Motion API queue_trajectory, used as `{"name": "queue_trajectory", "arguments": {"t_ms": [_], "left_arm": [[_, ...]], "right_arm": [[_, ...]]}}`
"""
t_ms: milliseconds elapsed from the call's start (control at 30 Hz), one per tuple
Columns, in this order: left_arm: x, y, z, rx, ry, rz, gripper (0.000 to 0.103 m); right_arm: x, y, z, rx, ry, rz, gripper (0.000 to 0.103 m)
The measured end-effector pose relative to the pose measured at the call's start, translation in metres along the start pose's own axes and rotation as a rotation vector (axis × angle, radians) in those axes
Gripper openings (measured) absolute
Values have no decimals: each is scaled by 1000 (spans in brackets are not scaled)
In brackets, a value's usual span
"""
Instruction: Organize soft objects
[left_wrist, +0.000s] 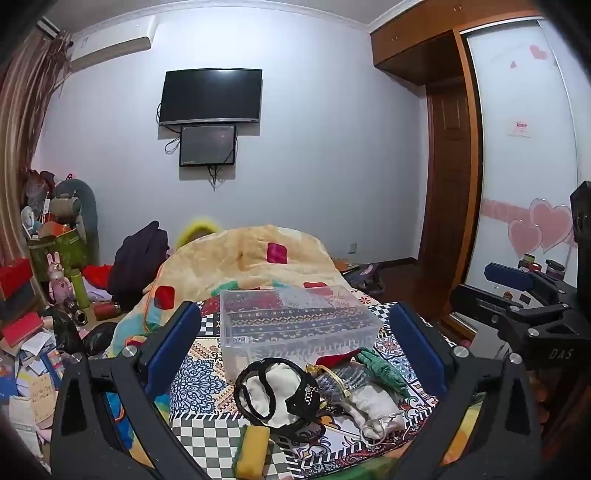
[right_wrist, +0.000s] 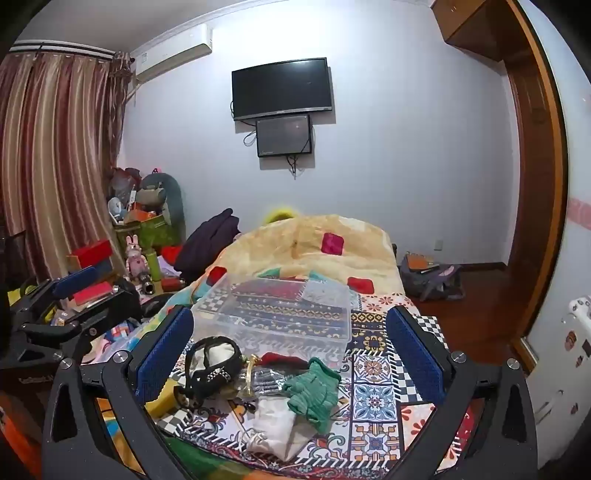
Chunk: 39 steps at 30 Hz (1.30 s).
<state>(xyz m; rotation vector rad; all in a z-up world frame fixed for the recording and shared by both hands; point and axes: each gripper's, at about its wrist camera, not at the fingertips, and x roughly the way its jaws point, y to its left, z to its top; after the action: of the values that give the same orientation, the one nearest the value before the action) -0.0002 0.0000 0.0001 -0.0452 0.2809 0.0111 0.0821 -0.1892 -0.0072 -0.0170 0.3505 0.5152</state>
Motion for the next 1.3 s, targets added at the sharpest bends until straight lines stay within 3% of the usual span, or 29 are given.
{"name": "queue_trajectory", "arguments": {"t_ms": [1300], "left_arm": [[-5, -6, 4, 41, -33, 16, 103]], "right_arm": [[-9, 4, 1, -10, -71, 21, 103]]}}
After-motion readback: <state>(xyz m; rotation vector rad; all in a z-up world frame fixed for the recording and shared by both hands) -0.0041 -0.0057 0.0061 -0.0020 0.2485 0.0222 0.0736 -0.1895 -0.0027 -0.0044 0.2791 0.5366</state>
